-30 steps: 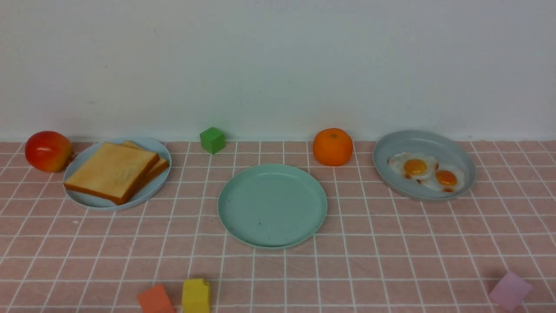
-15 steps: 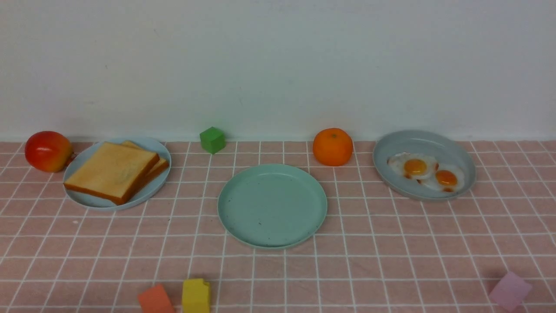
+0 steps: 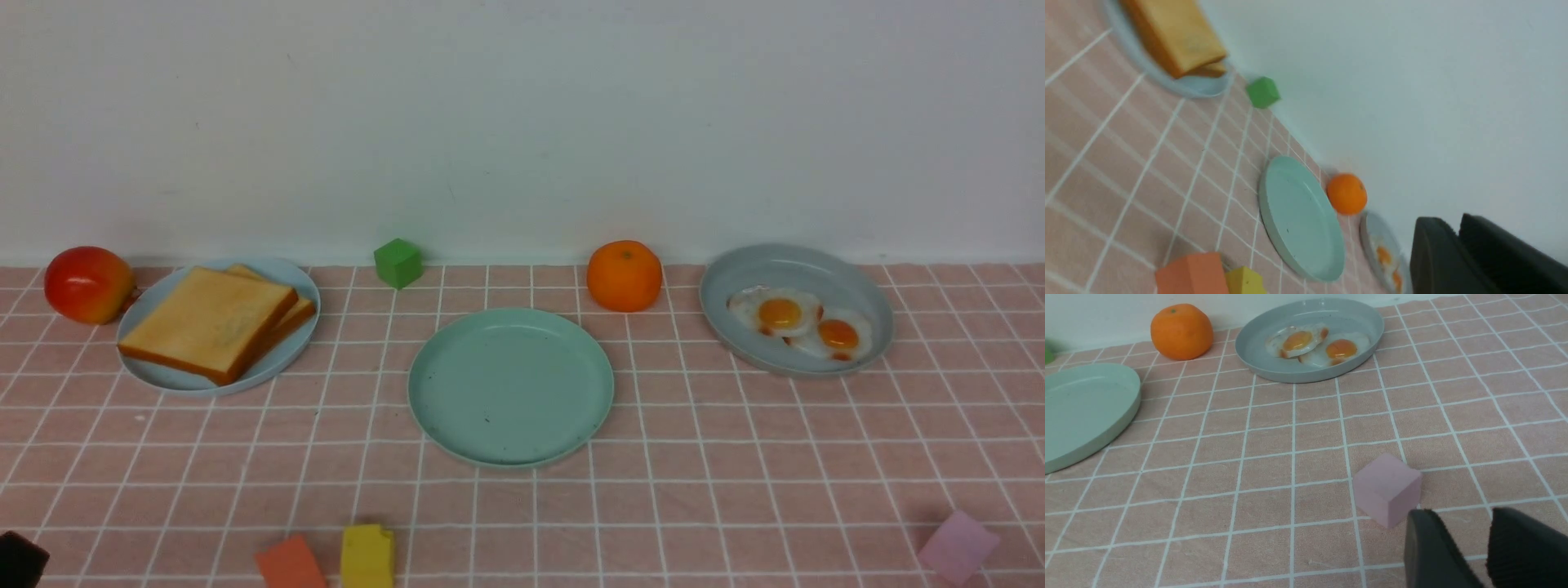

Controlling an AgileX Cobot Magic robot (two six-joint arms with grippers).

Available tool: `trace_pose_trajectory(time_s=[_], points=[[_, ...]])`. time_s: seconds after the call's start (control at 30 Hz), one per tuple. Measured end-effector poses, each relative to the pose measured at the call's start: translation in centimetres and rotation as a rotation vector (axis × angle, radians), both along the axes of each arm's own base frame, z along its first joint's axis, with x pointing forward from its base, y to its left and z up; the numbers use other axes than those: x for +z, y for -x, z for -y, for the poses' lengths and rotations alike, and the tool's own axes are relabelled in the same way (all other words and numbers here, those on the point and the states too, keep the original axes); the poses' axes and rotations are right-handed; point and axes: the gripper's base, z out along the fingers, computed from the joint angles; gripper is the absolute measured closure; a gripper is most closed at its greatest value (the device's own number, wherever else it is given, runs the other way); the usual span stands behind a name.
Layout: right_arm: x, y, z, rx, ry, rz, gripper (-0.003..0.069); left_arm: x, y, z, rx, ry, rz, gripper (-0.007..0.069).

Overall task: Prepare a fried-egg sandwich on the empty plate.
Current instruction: Use the left arm to grab a slice of bread

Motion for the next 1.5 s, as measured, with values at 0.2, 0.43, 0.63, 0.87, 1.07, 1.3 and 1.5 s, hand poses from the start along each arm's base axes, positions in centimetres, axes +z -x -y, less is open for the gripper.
trace_pose_trajectory(time_s=[0.2, 0.43, 0.63, 0.87, 1.07, 1.3, 1.5], points=[[0.0, 0.0, 0.0, 0.000, 0.000, 0.000, 0.0418, 3.4, -1.6, 0.8, -0.128, -0.299, -0.150, 0.0614], [0.0, 0.0, 0.0, 0.000, 0.000, 0.000, 0.0418, 5.4, -7.7, 2.1, -0.474, -0.553, -0.598, 0.0622], [0.1, 0.0, -0.1, -0.004, -0.043, 0.008, 0.0417, 7.7, -11.4, 2.5, -0.538, -0.553, -0.665, 0.0622], [1.5, -0.4, -0.6, -0.043, -0.504, 0.167, 0.0417, 9.1, -11.7, 2.6, -0.561, -0.575, -0.645, 0.0638], [3.6, -0.3, -0.4, -0.053, -0.685, 0.281, 0.0426, 9.3, -11.7, 3.0, -0.618, -0.602, -0.583, 0.0638], [14.5, 1.4, -2.4, 0.235, -0.256, 0.009, 0.0550, 10.2, -14.3, 3.5, -0.643, -0.628, -0.548, 0.0638], [21.6, 1.2, -3.4, 0.491, 0.014, -0.122, 0.0575, 11.9, -15.5, 7.0, -0.743, -0.748, -0.516, 0.0638]])
